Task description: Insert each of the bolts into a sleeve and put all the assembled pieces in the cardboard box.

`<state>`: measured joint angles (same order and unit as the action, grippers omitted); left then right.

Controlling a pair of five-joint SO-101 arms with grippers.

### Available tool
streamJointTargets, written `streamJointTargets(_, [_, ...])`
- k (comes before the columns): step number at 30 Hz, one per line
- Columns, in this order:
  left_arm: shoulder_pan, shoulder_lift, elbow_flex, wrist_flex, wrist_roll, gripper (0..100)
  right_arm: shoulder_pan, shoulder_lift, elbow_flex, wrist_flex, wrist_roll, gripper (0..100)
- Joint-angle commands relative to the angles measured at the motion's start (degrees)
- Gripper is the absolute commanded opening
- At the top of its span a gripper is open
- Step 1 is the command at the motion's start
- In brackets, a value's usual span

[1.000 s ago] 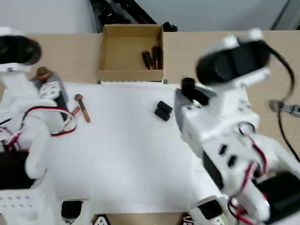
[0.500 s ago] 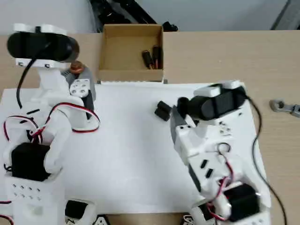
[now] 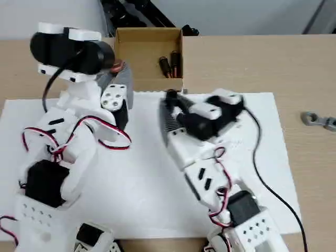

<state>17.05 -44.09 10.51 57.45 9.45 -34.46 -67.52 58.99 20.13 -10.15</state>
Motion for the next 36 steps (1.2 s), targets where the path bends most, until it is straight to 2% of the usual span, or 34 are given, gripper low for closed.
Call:
streamJointTargets(1, [2.02,-0.35,-0.31,-5.45,-0.26,0,-3.03,2.95,-0.35,-3.21,2.99,0.3])
streamJointTargets(8, [7.47,-0.53,-0.66,-5.63,-0.35,0,-3.65,3.91,7.30,-12.97,10.46,0.3])
streamJointTargets(14, [10.11,-0.88,-0.75,-5.45,-4.57,0,-3.65,3.91,11.52,-15.96,10.81,0.3])
streamJointTargets(21, [13.19,-0.70,-3.82,-1.32,-4.75,0,-3.47,3.91,12.84,-16.40,10.73,0.3])
streamJointTargets(24, [12.84,-0.70,-3.74,-0.44,-3.60,0,-3.38,3.91,12.75,-16.57,10.64,0.3])
streamJointTargets(29, [9.23,-0.53,-3.74,-0.26,2.29,0,-3.38,3.91,12.84,-19.56,10.90,0.3])
streamJointTargets(36, [8.18,-0.44,-3.74,-0.18,2.55,0,-3.38,3.91,12.92,-20.09,10.90,0.3])
